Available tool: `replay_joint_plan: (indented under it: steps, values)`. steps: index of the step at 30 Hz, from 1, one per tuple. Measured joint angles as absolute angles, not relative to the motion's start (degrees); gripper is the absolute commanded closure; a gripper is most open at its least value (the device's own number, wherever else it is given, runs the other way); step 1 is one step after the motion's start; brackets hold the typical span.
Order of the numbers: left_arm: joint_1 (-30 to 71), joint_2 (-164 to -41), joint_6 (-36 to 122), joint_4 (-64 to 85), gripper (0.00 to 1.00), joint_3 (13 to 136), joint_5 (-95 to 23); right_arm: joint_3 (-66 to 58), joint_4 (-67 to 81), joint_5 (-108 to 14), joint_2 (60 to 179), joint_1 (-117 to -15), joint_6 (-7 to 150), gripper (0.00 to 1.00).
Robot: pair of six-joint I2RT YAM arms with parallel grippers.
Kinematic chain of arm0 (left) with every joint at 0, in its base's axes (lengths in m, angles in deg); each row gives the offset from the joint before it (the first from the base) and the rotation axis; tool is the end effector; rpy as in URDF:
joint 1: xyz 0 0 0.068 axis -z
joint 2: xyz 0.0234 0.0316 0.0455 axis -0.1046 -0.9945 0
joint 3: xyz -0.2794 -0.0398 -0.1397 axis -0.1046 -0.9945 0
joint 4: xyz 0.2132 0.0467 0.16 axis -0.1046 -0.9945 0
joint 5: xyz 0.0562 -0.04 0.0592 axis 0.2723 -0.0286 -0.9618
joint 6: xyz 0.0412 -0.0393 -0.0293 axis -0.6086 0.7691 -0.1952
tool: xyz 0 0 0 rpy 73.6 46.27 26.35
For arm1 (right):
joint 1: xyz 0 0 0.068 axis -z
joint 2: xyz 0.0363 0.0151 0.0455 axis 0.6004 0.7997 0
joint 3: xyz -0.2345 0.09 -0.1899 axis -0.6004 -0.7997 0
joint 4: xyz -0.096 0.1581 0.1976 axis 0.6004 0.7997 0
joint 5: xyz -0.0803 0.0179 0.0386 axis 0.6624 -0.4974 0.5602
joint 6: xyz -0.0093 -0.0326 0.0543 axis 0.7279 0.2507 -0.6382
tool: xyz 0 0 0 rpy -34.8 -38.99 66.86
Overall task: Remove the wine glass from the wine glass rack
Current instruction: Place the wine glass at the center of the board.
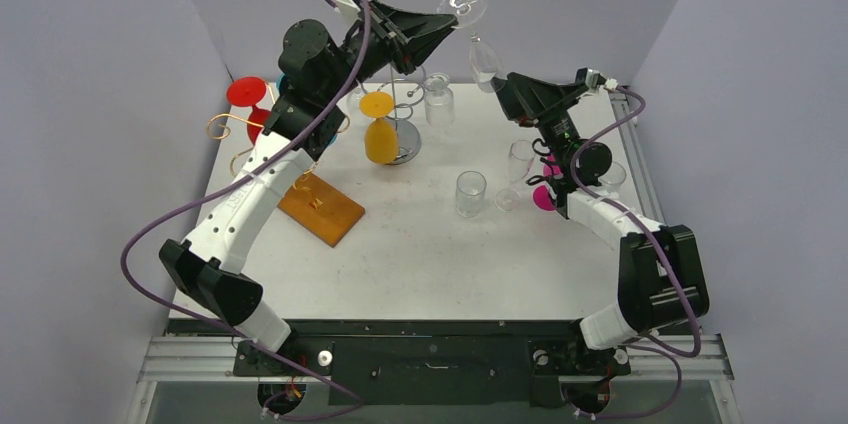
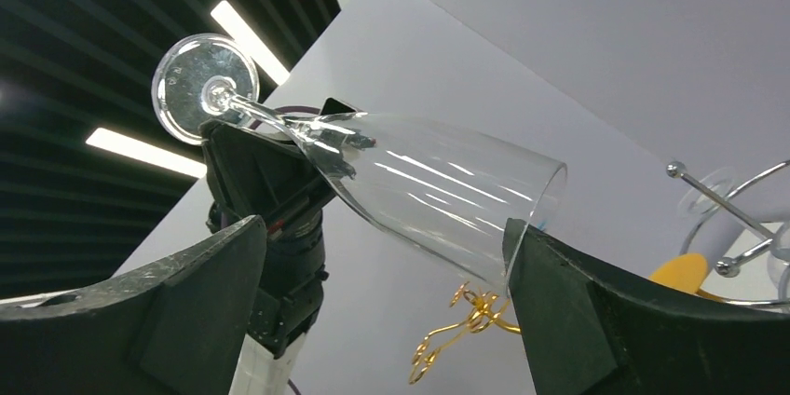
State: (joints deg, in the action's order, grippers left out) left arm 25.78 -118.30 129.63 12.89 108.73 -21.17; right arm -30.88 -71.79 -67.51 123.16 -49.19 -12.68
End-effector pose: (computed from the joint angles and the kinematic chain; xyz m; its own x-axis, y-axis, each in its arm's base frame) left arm 0.3045 -0.2119 0.5833 -0.8340 -0.5517 0.0085 0.1599 -0.2564 -0.9532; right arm 0.3095 0.0911 0.3957 -0.5422 0.7862 -0.2966 -0.6403 -0.1581 0.7517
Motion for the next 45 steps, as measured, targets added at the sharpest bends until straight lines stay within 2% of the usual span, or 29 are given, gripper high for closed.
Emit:
replay_joint_plan:
  steps: [5,12,27,31,36,38,41,45]
  values:
    - [25.78,-117.80,131.02,15.42,1.00,106.93,-21.10,-29.94,-75.62,-67.60,125.43,-48.91,-17.03,0.22]
    - [25.81,-115.70,134.35,19.55,1.00,103.22,-20.73,-29.72,-77.11,-67.95,125.08,-48.60,-18.75,0.42]
    - [26.13,-109.27,141.97,29.59,1.00,97.60,-19.51,-29.48,-76.03,-68.73,113.83,-48.49,-16.59,0.70]
    - [26.16,-108.92,143.39,32.03,1.00,96.77,-19.25,-29.50,-71.90,-69.28,110.18,-48.38,-13.51,0.76]
    - [26.16,-108.79,144.75,34.59,1.00,95.70,-19.16,-29.50,-61.92,-69.93,104.04,-48.10,-7.61,0.78]
    - [26.16,-108.79,145.10,34.98,1.00,95.50,-19.16,-29.50,-57.85,-70.11,101.67,-48.10,-5.09,0.82]
    - [26.02,-108.95,145.62,35.44,1.00,95.22,-19.18,-29.44,-52.12,-70.26,98.44,-48.10,-1.59,1.00]
    - [25.67,-109.21,146.28,36.54,0.98,94.02,-19.20,-29.30,-45.04,-70.31,95.14,-48.12,2.78,1.00]
